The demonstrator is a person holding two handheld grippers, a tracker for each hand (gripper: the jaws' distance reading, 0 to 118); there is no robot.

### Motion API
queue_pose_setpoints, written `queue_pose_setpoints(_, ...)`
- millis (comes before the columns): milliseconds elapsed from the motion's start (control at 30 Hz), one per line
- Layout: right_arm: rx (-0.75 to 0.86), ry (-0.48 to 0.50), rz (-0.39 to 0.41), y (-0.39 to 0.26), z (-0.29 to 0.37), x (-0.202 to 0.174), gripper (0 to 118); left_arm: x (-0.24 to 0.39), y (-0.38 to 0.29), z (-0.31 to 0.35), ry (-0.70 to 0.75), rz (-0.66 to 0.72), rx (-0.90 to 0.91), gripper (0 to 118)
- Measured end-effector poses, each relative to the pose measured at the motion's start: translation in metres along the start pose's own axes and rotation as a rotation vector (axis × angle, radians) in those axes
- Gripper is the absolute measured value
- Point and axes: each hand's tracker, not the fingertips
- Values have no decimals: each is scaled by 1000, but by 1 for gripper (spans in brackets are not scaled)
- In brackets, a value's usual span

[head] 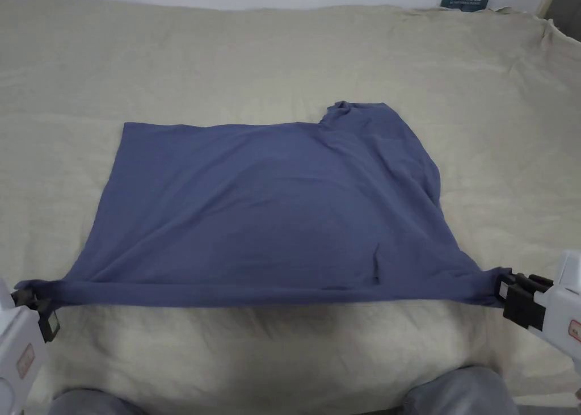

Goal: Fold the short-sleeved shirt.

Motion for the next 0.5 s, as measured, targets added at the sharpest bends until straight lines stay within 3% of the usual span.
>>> queue_pose_setpoints(367, 65, 2, 34, 57, -21, -13, 2, 10, 39, -24, -19, 23, 35, 0)
queue_pose_setpoints(500, -28, 5, -30, 61, -38, -8, 2, 14, 43, -42, -19, 12, -61, 0)
